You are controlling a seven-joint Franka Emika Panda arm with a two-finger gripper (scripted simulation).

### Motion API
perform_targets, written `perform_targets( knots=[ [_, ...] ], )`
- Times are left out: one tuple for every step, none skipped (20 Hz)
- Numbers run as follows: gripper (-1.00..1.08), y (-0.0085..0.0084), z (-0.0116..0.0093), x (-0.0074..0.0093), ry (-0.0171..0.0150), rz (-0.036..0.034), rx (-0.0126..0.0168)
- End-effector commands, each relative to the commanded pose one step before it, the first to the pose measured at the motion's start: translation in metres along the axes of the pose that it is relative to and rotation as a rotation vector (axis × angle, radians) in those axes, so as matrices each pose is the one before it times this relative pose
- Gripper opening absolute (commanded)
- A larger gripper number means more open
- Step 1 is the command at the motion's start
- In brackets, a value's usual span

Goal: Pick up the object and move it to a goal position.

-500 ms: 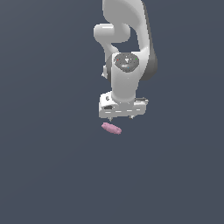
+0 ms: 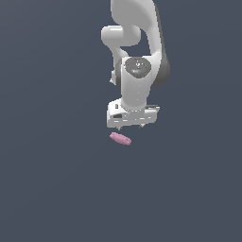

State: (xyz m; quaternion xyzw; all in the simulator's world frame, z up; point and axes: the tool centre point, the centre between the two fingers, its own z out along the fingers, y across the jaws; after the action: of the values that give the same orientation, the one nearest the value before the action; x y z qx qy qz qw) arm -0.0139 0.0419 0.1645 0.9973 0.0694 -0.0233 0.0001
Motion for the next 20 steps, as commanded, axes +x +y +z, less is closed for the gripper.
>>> perform_targets(
  knots=[
    [1.0,0.0003,0.00049,-0.00093,-0.00141,-0.01189,-0.00338],
    [1.0,0.00009,0.00005,0.00001,0.0,0.0,0.0],
    [1.0,-0.00011,-0.0001,0.00012,0.00021,0.00146,0.00046],
    [1.0,-0.00014,-0.00018,0.00014,0.00012,0.00272,0.00045],
    [1.0,-0.00007,-0.00019,0.00005,-0.00002,0.00228,0.00019],
    [1.0,-0.00012,-0.00009,0.00001,-0.00004,0.00069,0.00001],
    [1.0,0.00034,0.00003,-0.00005,0.0,0.0,0.0],
    [1.0,-0.00015,0.00017,-0.00002,0.0,-0.00217,-0.0002],
    [1.0,0.00014,0.00028,-0.00005,0.00009,-0.00308,-0.00016],
    [1.0,0.00027,0.0004,-0.00006,0.00015,-0.00419,-0.00017],
    [1.0,0.00031,0.00052,-0.00007,0.00021,-0.00547,-0.0002],
    [1.0,0.00038,0.00063,-0.00008,0.00026,-0.00669,-0.00022],
    [1.0,0.00045,0.00075,-0.0001,0.00032,-0.00789,-0.00025],
    [1.0,0.0005,0.00086,-0.00012,0.00037,-0.00912,-0.00028],
    [1.0,0.00057,0.00097,-0.00014,0.00041,-0.01021,-0.00031],
    [1.0,0.00062,0.00106,-0.00017,0.00044,-0.01114,-0.00035],
    [1.0,0.00067,0.00116,-0.0002,0.00048,-0.0123,-0.00039],
    [1.0,0.00072,0.00125,-0.00023,0.00051,-0.01332,-0.00043],
    [1.0,0.00076,0.00134,-0.00026,0.00054,-0.01429,-0.00045],
    [1.0,0.00081,0.00146,-0.0003,0.00059,-0.01561,-0.00048]
  ],
)
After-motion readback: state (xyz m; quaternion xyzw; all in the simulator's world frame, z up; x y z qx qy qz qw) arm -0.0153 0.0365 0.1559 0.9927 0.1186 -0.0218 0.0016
